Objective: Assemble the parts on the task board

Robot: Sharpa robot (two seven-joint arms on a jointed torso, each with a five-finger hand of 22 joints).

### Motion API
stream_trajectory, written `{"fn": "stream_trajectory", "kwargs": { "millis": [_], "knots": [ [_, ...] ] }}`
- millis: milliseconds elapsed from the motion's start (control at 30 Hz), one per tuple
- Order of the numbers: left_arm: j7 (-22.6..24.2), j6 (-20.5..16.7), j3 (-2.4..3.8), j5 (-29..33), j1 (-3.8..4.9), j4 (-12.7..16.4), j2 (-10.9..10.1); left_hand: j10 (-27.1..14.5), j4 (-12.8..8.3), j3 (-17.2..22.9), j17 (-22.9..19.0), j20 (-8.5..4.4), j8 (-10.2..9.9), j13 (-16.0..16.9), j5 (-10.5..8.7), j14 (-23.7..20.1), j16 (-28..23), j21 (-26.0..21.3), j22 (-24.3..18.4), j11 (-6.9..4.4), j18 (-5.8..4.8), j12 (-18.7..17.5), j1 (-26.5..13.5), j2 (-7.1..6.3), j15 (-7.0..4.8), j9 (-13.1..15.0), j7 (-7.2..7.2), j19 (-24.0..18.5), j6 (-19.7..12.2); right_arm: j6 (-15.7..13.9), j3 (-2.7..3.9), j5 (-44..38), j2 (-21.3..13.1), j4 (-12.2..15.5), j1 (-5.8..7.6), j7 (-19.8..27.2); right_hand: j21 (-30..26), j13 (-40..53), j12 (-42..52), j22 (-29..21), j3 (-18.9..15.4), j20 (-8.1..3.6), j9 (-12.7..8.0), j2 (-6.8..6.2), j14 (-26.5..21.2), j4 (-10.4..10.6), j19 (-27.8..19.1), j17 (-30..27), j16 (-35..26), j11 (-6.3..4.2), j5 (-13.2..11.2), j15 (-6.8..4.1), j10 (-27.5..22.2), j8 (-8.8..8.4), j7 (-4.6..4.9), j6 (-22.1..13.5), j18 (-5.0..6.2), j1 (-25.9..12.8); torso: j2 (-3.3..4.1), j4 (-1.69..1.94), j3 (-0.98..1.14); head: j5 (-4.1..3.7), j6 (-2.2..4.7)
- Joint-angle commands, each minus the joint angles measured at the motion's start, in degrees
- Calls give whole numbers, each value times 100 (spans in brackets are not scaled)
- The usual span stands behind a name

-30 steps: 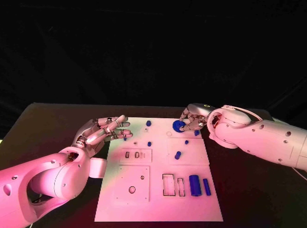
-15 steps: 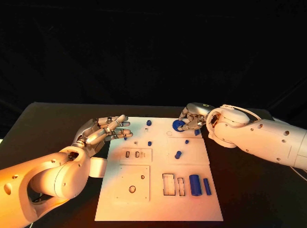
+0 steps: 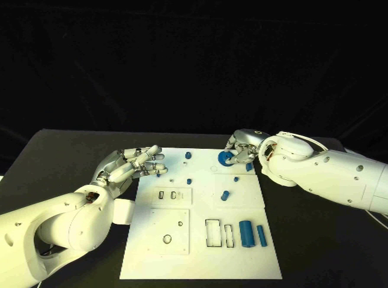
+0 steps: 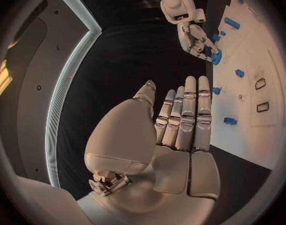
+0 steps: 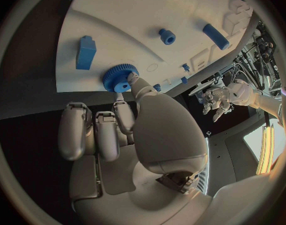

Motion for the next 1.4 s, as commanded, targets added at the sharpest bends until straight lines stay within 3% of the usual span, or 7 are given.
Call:
{"fn": "stream_trajectory", "kwargs": {
  "millis": [33,200,400,733,900,1133,1400],
  "knots": [
    [15,127,3,-1,6,6,10,22,-35,-2,14,18,-21,4,-30,-35,-40,-38,-11,9,58,-39,41,34,3,-3,11,37,26,11,-37,-432,1,19,-63,-104,31,29,37,35,105,-29,98,115,461,-66,24,707,30,-30,-53,-53,52,149,-91,260,-91,180,3,-3,-2,3,2],
    [0,139,3,-1,5,8,10,22,-36,-2,15,18,-22,3,-30,-35,-40,-38,-12,9,58,-39,42,34,3,-3,11,37,25,-254,-37,-641,6,143,-87,-163,60,70,66,96,160,-37,107,89,467,-74,47,739,45,-39,-51,-62,86,157,-102,303,-103,110,2,1,1,-4,5],
    [-9,148,3,-1,5,0,14,21,-39,0,16,18,-23,3,-30,-37,-42,-40,-12,9,58,-41,46,36,3,-4,11,37,24,-602,-35,-715,-1,471,-103,-340,90,83,52,150,242,-48,111,12,466,30,70,739,45,-50,132,-71,108,122,-115,317,-113,-176,-1,8,3,10,19],
    [-26,164,3,-1,3,-7,18,18,-56,9,25,18,-26,2,-28,-42,-50,-47,-16,9,58,-47,65,46,4,-5,12,38,20,-868,-33,-836,246,860,-98,-449,101,57,9,172,283,-50,106,-32,465,81,78,739,45,-46,160,-71,91,85,-108,289,-117,-296,1,9,-3,46,61],
    [-34,176,2,-1,3,-6,28,16,-69,18,32,18,-28,1,-26,-44,-56,-52,-18,9,58,-50,80,54,4,-5,13,39,19,-913,-36,-880,559,810,-99,-481,98,42,-11,165,312,-50,104,-25,464,81,74,733,42,-46,156,-70,80,73,-108,279,-116,-297,3,20,-15,46,64],
    [-40,181,2,-1,3,-9,32,16,-77,23,36,18,-28,0,-25,-45,-59,-55,-20,9,58,-52,89,59,4,-5,12,40,19,-849,-59,-891,970,528,-146,-484,96,27,-31,161,332,-49,103,-19,460,85,72,714,33,-43,150,-69,69,65,-103,274,-115,-307,2,10,-6,78,48],
    [-45,185,2,-1,3,-13,41,16,-77,23,36,18,-28,0,-25,-45,-59,-55,-20,9,58,-52,89,59,4,-5,12,40,19,-729,-69,-878,1213,277,-231,-507,97,-2,-70,164,351,-45,95,-42,458,100,72,706,28,-30,132,-61,45,34,-87,238,-116,-350,4,2,-1,100,24]
  ]
}}
